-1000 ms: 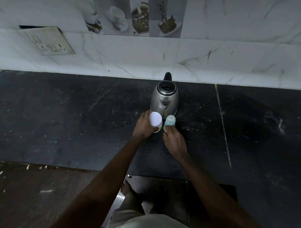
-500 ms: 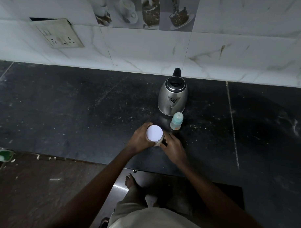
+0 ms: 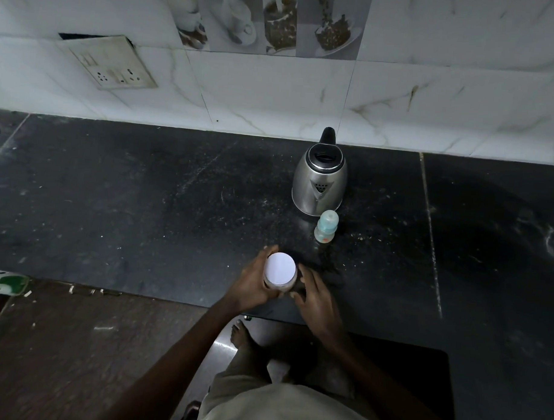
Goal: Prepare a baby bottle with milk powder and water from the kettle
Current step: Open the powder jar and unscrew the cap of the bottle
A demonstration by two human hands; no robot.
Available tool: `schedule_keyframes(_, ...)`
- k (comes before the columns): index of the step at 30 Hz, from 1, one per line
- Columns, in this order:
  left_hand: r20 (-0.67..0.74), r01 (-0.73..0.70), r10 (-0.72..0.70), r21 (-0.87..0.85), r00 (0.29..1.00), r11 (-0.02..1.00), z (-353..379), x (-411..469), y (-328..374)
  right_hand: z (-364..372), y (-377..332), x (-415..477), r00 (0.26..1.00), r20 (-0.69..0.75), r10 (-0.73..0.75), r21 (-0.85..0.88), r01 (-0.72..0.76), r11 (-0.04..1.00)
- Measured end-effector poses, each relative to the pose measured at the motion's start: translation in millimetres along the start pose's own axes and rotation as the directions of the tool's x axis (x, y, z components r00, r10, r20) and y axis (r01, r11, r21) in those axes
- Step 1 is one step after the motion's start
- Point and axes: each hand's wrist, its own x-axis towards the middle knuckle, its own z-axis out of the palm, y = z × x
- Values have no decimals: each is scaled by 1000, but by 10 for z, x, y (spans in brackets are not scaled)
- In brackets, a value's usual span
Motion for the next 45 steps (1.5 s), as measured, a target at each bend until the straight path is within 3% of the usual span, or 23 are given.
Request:
schedule_keyframes(3,25,-50,50,-24,998,998,-21,82,152,-214,157,139,992,-102,74,10,-73,997)
schedule_keyframes(8,-110,-50,57,66,992,997,82,686,766,-739,445,766,944,-236,231,69,-221,973)
schedule_keyframes(15,12,44,-46,139,999,989,286,1248,1059,-893,460,1277,993,-45,112,55,-110,992)
schedule_keyframes(19,-2,7,-7,198,1000,980,375,1220,1068,-861,453,1210,989,-71,130,82,-124,989)
schedule_keyframes(25,194,-52,-39,445,980,894,516,979,985,-855,520,579,990,-61,123,38,-121,992)
schedule_keyframes(28,165,-49,-59,584,985,810,335,748,935,-851,490,267,989,-54,139,29,-137,990)
schedule_keyframes(34,114,215,-316,518,942,828,34,229,517,-791,325,-2,985,-32,171,11,-171,985)
schedule_keyframes(39,39,184,-216,387,976,903,104,115,438,-759,285,-34,980,-41,196,1,-196,981)
schedule_keyframes(45,34,164,-187,345,982,924,89,165,510,-745,298,-53,984,-28,176,-25,-176,984)
